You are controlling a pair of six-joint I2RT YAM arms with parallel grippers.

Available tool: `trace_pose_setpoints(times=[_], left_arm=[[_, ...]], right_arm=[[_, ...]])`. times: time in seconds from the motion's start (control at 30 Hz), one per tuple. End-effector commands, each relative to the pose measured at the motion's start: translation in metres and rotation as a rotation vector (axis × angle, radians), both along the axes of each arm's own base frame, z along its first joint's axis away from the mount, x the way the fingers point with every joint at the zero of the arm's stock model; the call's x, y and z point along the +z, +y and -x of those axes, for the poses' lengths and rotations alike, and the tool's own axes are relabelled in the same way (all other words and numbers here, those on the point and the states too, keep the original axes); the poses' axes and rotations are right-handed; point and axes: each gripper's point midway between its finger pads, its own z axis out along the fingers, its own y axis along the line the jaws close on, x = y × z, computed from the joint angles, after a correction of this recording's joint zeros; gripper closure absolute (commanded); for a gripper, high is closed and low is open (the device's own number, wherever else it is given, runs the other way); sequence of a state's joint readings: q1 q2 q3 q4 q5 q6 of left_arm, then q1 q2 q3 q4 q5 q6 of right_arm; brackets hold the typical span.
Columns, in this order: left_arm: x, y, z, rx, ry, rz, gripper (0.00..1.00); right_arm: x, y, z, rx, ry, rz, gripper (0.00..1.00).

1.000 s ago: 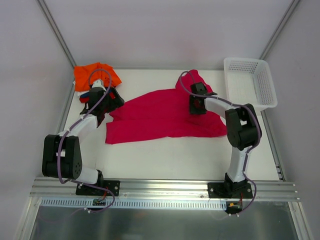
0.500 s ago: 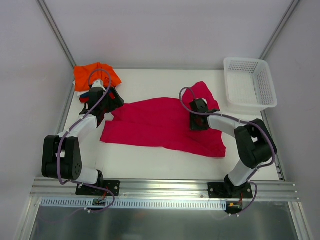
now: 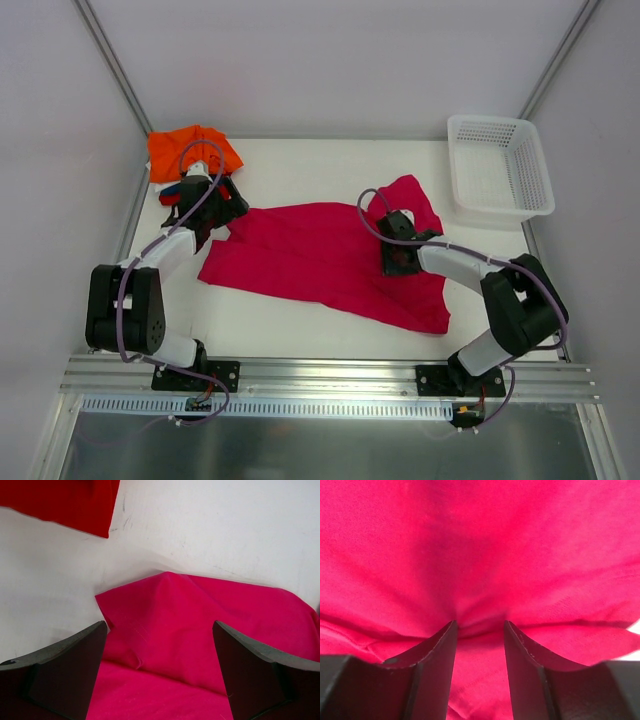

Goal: Fold and stack the t-shirts
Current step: Fold the tshirt

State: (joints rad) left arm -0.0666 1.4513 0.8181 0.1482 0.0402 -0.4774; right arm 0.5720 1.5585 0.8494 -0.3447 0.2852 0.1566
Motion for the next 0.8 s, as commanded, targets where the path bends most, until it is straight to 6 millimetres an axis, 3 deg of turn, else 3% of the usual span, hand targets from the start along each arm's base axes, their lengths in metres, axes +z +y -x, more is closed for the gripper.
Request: trace_pose_setpoints(times=[0.0,0.17,0.3,0.37,0.5,0.77], left_arm=[[0.007,0.004,-0.013,0.009,-0.021,-0.038,0.12],[-0.009,0.004,-0.020,0.026,0.024,-0.023,0.14],[-0.023,0.007,-0.023,0.045,0.066,-0.003,0.16],[-0.031,0.007,-0.022,0.056,0.090,0.019,0.23],[-0.043,0.010,-0.016,0.082,0.125,0.037,0.26],[-0.055,0.013,0.002,0.142,0.149,0.087,0.25]], right_arm=[[0.039,-0.001,-0.014,-0.001,-0.074,0.018,0.54],[0.087,0.006,-0.040,0.032,-0.163,0.026,0.54],[0.116,0.013,-0.050,0.046,-0.217,0.000,0.54],[0.124,0.012,-0.052,0.043,-0.235,-0.001,0.54],[0.141,0.013,-0.056,0.050,-0.275,-0.012,0.54],[0.158,0.015,-0.060,0.064,-0.304,-0.020,0.54]])
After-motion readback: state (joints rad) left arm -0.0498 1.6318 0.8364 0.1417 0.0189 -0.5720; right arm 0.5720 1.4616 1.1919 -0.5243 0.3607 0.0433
